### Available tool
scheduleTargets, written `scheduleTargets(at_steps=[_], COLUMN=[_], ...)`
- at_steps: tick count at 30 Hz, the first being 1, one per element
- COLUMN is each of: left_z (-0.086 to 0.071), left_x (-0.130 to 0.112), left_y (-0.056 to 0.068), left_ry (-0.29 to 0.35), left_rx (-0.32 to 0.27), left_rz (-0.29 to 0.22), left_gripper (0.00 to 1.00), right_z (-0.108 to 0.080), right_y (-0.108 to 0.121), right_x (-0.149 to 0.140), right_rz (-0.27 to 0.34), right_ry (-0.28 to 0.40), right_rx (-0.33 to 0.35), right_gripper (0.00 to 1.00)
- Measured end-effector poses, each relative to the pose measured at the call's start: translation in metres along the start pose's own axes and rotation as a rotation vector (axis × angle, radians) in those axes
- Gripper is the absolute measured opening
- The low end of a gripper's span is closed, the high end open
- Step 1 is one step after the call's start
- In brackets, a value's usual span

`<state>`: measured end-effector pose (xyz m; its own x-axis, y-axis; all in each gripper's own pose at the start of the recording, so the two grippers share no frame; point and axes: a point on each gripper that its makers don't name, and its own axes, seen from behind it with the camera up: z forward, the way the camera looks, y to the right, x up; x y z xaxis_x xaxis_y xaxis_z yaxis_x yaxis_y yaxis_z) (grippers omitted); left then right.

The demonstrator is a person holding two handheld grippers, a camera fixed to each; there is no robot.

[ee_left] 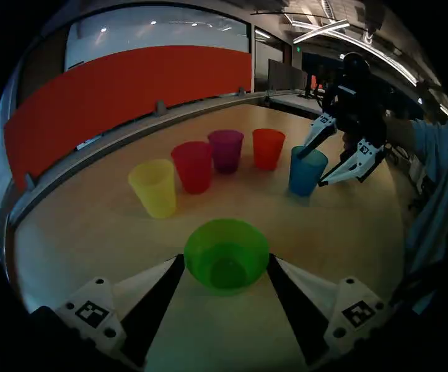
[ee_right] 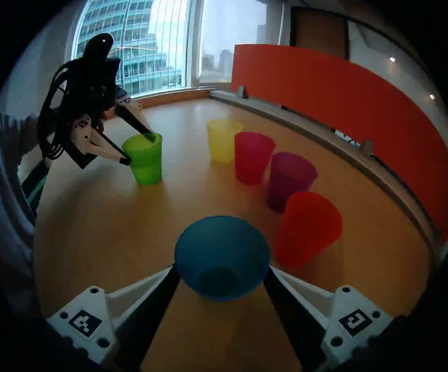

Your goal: Pour water

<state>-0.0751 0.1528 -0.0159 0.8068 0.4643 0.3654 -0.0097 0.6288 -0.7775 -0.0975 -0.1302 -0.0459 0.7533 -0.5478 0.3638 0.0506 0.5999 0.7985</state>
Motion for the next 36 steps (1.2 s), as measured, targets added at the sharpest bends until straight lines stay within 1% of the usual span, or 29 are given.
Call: scheduleTargets(at_steps=[9,18,23,27,30,33,36], left_z=[-0.017,-0.042,-0.054,-0.064,-0.072,-0.082,-0.093], left_x=[-0.012,-0.015,-0.013,-0.008,-0.004,0.004,0.014], left_y=[-0.002,-0.005,-0.006,-0.007,-0.012,-0.019,-0.025], left_ry=[0.004,0.045,0.076,0.107,0.136,0.179,0.236], left_rx=[0.038,0.101,0.135,0.171,0.207,0.249,0.294], left_rz=[-0.012,-0.038,-0.054,-0.06,-0.075,-0.101,-0.122], left_gripper=[0.98,0.98,0.98,0.98,0.98,0.98,0.98], right_z=[-0.021,-0.049,-0.061,-0.071,-0.081,-0.091,-0.101], right_y=[0.002,0.008,0.011,0.015,0.02,0.028,0.035], right_x=[-0.01,-0.018,-0.016,-0.01,-0.001,0.011,0.026], right_rz=[0.017,0.047,0.077,0.106,0.124,0.143,0.166], right_ry=[0.012,0.041,0.072,0.104,0.139,0.186,0.243], right_rx=[-0.036,-0.091,-0.118,-0.145,-0.171,-0.214,-0.256], right_gripper=[1.0,1.0,1.0,1.0,1.0,1.0,1.0])
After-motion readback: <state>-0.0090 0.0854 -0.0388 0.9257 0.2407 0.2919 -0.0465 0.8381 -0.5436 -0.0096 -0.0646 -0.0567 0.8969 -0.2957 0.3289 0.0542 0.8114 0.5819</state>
